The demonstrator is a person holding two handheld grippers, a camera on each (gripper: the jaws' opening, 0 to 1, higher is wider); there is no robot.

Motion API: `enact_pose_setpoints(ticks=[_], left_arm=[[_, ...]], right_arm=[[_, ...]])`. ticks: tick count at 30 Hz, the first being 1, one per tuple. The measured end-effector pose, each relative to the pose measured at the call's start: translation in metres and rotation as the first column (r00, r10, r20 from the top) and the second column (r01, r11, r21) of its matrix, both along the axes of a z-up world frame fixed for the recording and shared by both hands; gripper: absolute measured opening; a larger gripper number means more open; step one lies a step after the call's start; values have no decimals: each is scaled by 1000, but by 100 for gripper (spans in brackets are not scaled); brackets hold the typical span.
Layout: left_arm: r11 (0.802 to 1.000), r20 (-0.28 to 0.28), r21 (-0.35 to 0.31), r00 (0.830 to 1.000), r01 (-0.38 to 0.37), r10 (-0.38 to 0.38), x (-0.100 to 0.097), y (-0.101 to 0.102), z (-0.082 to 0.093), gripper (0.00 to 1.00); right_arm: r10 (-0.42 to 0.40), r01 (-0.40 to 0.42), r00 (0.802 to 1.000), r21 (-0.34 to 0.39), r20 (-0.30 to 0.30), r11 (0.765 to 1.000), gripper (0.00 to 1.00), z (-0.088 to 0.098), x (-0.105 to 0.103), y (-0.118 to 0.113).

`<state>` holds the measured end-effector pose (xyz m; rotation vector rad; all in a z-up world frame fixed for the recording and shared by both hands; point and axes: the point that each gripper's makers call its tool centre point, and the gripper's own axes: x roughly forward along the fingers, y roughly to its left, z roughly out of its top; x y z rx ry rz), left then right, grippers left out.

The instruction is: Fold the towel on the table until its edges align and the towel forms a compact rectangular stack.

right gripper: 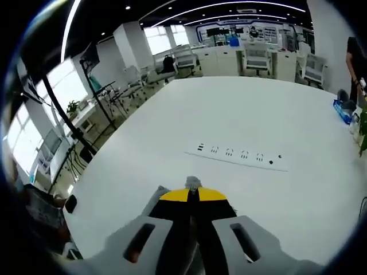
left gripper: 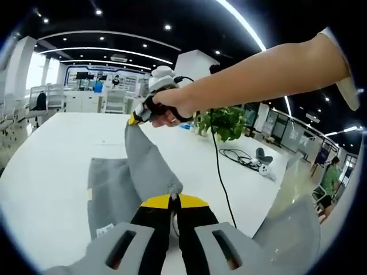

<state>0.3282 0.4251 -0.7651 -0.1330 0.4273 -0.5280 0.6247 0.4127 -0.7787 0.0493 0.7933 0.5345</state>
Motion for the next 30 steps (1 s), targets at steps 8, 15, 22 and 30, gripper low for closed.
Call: enact_pose_setpoints(ticks=[8,15,22,30], left_arm=[[998,-54,19,997,-51,52,1,23,-26,3],[997,-92,22,993,-75,77,-5,37,-46,3],[994,-114,22,988,-107,109,-8,51,-57,3],[992,-175,80,979,-94,107,-19,74,-92,3]], right_arm=[[18,-18,1000,-10,-21,1000,1,-25,-7,28],[64,-65,998,-16,-27,998,1,-42,-12,57],[88,-89,996,-23,-32,996,1,-51,-3,76],[112,-113,993,-30,-36,993,1,-66,-7,89]])
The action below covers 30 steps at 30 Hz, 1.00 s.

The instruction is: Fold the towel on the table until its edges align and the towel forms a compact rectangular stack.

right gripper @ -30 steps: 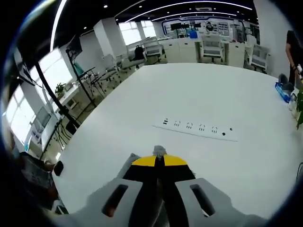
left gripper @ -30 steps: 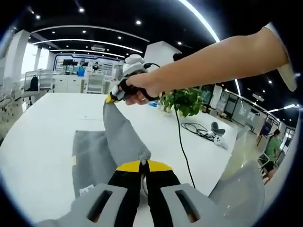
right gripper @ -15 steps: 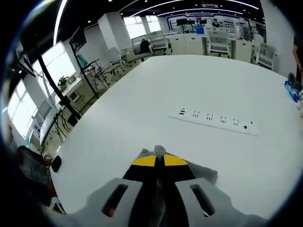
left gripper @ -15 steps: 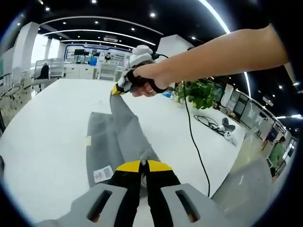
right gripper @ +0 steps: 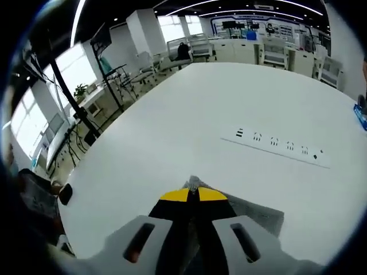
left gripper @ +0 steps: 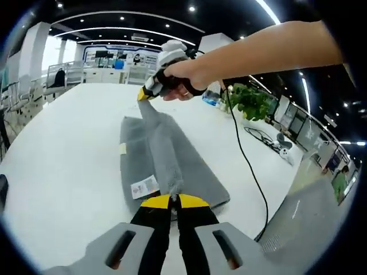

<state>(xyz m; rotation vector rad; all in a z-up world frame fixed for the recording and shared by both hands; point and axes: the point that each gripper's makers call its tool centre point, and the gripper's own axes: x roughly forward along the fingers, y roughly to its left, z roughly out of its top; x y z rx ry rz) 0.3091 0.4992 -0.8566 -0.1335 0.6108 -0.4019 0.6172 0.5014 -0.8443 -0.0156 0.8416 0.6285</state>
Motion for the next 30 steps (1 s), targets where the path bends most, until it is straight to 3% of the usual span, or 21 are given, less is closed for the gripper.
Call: enact_pose_setpoints(ticks=[16,30], left_arm=[[999,-72,36,997,6,-3,-6,13,-35,3],[999,-113,46,993,-21,26,-9,28,-47,3]], right_arm=[[22,-21,1000,-28,15,999,2,-19,-6,14],[56,-56,998,-54,0,997,4,-43,-4,22]])
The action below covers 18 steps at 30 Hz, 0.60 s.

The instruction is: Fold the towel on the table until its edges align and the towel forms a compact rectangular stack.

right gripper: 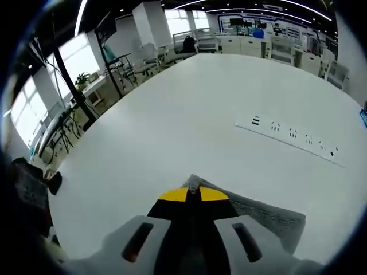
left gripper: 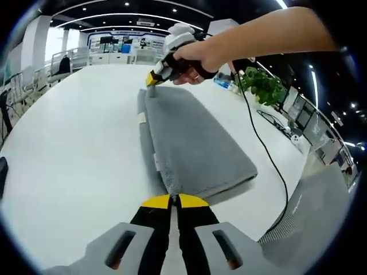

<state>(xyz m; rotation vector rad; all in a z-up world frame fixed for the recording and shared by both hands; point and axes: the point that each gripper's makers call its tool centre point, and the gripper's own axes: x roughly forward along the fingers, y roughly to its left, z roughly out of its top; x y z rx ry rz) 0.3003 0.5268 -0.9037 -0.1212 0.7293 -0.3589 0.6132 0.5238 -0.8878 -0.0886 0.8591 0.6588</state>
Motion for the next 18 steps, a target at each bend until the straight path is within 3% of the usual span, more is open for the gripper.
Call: enact_pose_setpoints(ticks=[12,18], left_arm=[[1000,-7,12,1000,-8,9,-2,5,-1,11],[998,46,55,999,-20,17,1,10,11,17]], right_arm=[[56,-55,998,23,-14,998,22,-1,-7,11],[59,-60,998,46,15,997,28,15,-6,10]])
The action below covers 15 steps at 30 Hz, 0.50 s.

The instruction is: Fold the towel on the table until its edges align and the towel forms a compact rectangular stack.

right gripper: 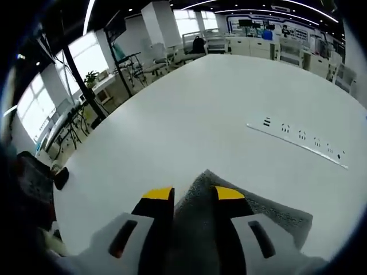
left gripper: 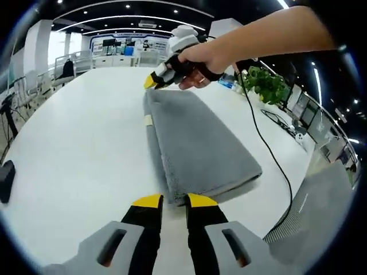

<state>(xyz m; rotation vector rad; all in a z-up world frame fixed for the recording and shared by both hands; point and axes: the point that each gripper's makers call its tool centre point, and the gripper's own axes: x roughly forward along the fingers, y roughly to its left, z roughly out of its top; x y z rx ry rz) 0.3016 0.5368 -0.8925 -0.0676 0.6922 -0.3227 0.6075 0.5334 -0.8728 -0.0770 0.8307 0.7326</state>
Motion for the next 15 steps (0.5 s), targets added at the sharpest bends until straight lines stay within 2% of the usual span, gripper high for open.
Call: enact_pose_setpoints(ticks=[5,13,15], left_arm=[[1000,29,10,999,19,-19,5,-4,7,18],[999,46,22,999,29,-30,12,-2,16,19],[999,51,26,998,31,-33,15,-1,18,19]], right_arm=[[13,-13,1000,13,15,1000,33,12,-6,-9],[20,-21,999,24,38,999,41,23,-2,-20],[19,-21,999,34,46,999,44,33,-5,-26]])
